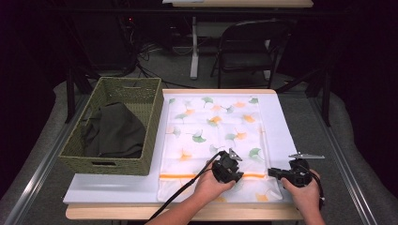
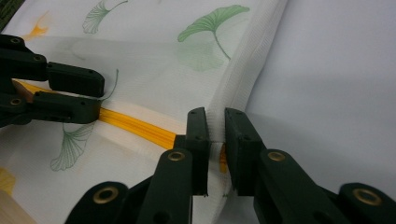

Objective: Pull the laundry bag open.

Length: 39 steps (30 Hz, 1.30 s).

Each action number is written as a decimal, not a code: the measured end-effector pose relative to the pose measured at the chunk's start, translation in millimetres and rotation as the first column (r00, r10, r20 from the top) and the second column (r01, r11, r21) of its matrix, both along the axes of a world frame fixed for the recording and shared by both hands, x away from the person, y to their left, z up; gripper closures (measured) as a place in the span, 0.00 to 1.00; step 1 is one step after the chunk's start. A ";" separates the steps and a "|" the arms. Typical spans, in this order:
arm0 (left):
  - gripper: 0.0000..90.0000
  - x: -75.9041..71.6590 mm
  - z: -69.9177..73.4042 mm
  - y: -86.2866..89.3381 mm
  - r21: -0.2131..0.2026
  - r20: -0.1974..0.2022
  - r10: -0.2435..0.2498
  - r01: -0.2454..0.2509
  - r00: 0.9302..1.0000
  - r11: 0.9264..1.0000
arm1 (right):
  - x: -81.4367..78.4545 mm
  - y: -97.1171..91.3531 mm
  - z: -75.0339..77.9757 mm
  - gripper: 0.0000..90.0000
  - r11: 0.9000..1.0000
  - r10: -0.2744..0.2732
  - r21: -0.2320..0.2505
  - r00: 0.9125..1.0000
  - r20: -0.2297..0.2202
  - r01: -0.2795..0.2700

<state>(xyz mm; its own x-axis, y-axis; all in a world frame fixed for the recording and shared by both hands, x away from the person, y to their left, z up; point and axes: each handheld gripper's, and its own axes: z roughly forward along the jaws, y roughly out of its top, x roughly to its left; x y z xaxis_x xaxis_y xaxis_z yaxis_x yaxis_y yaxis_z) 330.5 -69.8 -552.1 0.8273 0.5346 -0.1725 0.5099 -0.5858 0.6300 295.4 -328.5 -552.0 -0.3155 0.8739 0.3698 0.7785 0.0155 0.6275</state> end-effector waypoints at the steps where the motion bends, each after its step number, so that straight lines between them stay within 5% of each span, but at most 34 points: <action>1: 0.77 0.2 -0.1 0.0 -0.001 0.002 0.000 0.000 1.000 1.000 | 0.3 0.6 0.0 0.91 1.000 0.003 0.003 1.000 0.006 -0.003; 8: 0.77 0.2 0.0 0.1 -0.002 0.002 0.001 -0.001 1.000 1.000 | -0.4 2.4 8.3 0.93 1.000 0.021 -0.001 0.999 0.038 -0.021; 22: 0.77 -0.8 -1.2 0.7 -0.007 0.018 0.000 0.000 1.000 1.000 | -3.4 5.6 33.6 0.94 0.996 0.038 0.077 0.993 0.112 -0.047; 26: 0.77 -1.4 -1.8 1.4 -0.015 0.015 0.004 -0.003 1.000 1.000 | -1.7 8.5 41.7 0.94 0.988 0.052 0.134 0.989 0.137 -0.070; 39: 0.74 -0.2 -0.4 2.7 -0.025 0.002 -0.005 0.005 1.000 1.000 | -1.4 17.0 48.2 0.94 0.988 0.081 0.116 0.984 0.159 -0.100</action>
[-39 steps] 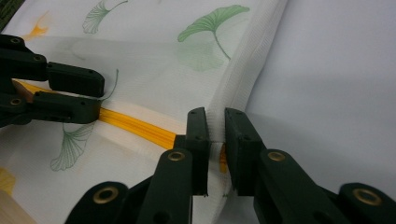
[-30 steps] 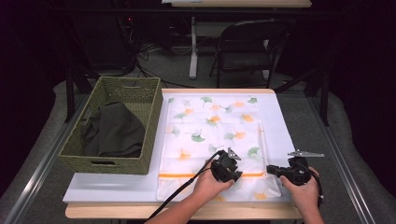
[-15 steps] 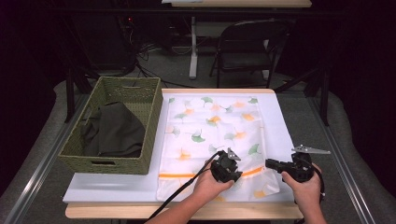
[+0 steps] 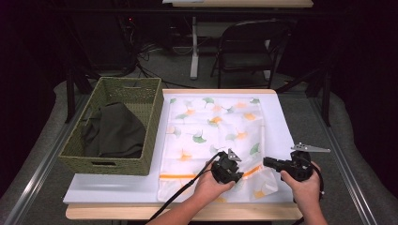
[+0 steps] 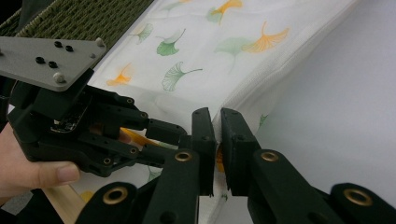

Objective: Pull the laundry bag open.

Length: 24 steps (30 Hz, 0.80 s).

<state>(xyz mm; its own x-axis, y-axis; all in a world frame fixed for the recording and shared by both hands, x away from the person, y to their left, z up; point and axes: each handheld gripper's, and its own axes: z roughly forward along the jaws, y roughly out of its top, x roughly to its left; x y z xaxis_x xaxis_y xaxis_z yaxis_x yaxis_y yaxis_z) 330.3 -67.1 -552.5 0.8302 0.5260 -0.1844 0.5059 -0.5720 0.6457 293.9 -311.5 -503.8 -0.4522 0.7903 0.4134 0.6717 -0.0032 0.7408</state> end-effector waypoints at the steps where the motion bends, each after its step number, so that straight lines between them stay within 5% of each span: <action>1: 0.74 -1.5 5.3 -0.7 -0.040 -0.015 -0.007 0.007 1.000 0.999 | 0.3 0.5 -1.0 0.94 1.000 -0.005 -0.026 1.000 0.012 0.005; 7: 0.73 -9.4 27.2 -9.6 -0.117 0.007 -0.058 0.058 0.998 0.991 | -0.2 -0.6 -1.2 0.94 1.000 -0.006 -0.027 1.000 0.018 0.006; 10: 0.72 -12.1 32.5 -15.5 -0.112 0.026 -0.085 0.087 0.996 0.990 | -0.5 0.0 -1.0 0.94 1.000 -0.002 -0.030 1.000 0.027 0.002; 24: 0.78 -10.4 34.3 -28.6 -0.140 -0.015 -0.112 0.109 0.994 0.984 | -1.5 4.0 -0.2 0.94 1.000 0.009 -0.020 0.999 0.038 -0.009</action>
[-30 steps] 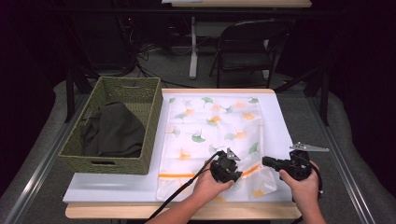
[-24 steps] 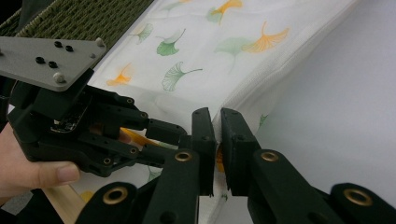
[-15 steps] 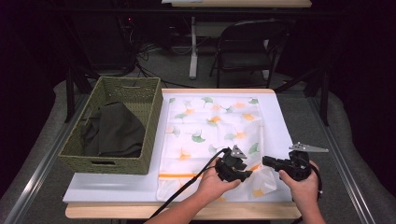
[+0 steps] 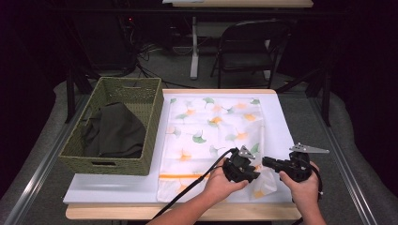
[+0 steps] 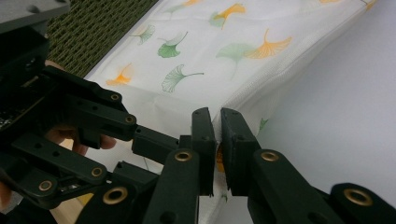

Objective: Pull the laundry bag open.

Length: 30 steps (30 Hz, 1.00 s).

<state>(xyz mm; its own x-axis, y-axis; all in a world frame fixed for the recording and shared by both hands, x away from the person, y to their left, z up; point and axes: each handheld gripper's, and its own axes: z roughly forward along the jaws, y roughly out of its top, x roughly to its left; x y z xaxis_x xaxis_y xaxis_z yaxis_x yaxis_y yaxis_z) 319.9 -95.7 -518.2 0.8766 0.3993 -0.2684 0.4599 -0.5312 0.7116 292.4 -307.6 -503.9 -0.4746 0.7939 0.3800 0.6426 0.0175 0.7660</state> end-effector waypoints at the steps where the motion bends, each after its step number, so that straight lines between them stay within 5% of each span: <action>1: 0.78 0.3 -0.3 -0.4 0.001 -0.005 -0.001 0.001 1.000 1.000 | -0.3 0.7 0.3 0.94 1.000 0.002 0.000 1.000 0.000 -0.002; 13: 0.88 4.2 -6.4 -1.9 0.001 -0.006 0.018 -0.018 1.000 1.000 | -0.7 4.8 -0.3 0.94 1.000 0.011 0.000 1.000 0.001 -0.011; 16: 0.90 3.5 -5.2 -0.7 -0.026 -0.012 0.005 -0.006 1.000 1.000 | -0.6 3.7 -0.6 0.94 1.000 0.009 0.002 1.000 0.000 -0.009; 30: 0.86 0.3 -1.9 1.6 -0.049 0.000 0.002 -0.002 1.000 0.999 | -0.6 4.1 -1.4 0.94 1.000 0.009 0.006 1.000 -0.002 -0.009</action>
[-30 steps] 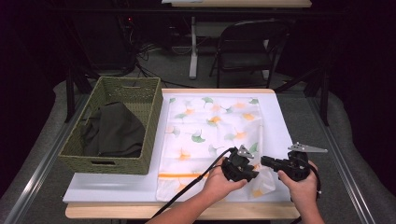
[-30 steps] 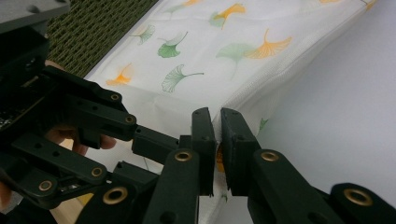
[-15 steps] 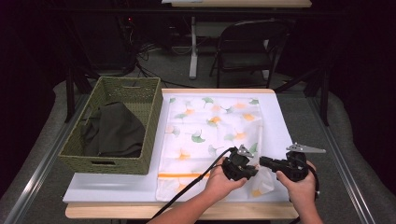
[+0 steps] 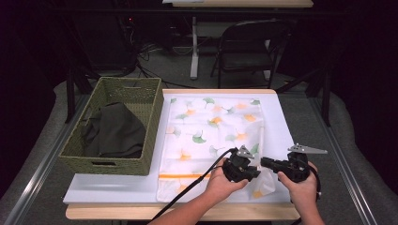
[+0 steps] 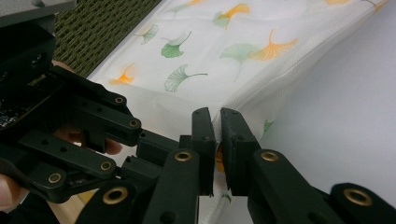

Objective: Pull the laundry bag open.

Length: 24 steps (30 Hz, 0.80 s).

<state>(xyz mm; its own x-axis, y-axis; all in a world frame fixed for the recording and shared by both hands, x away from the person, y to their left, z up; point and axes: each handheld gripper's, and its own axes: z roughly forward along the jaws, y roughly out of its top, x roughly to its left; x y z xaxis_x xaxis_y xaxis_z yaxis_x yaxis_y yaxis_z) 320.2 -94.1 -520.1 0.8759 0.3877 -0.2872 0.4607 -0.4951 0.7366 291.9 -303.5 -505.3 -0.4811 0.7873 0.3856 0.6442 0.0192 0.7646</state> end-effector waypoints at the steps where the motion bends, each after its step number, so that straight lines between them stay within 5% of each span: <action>1: 0.86 0.1 0.1 0.1 0.000 -0.001 -0.001 0.001 1.000 1.000 | 0.0 0.0 0.0 0.94 1.000 0.000 0.001 1.000 -0.001 0.000; 24: 0.95 1.1 0.6 2.0 0.013 0.008 0.022 -0.022 1.000 1.000 | 0.1 0.8 -1.2 0.94 1.000 0.000 0.005 1.000 0.004 0.000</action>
<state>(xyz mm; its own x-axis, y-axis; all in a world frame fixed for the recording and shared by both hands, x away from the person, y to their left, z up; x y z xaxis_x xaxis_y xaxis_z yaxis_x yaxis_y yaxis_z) 321.3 -92.1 -519.5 0.8692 0.4108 -0.2751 0.4660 -0.4946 0.7337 292.0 -302.7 -506.5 -0.4826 0.7856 0.3873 0.6410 0.0154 0.7674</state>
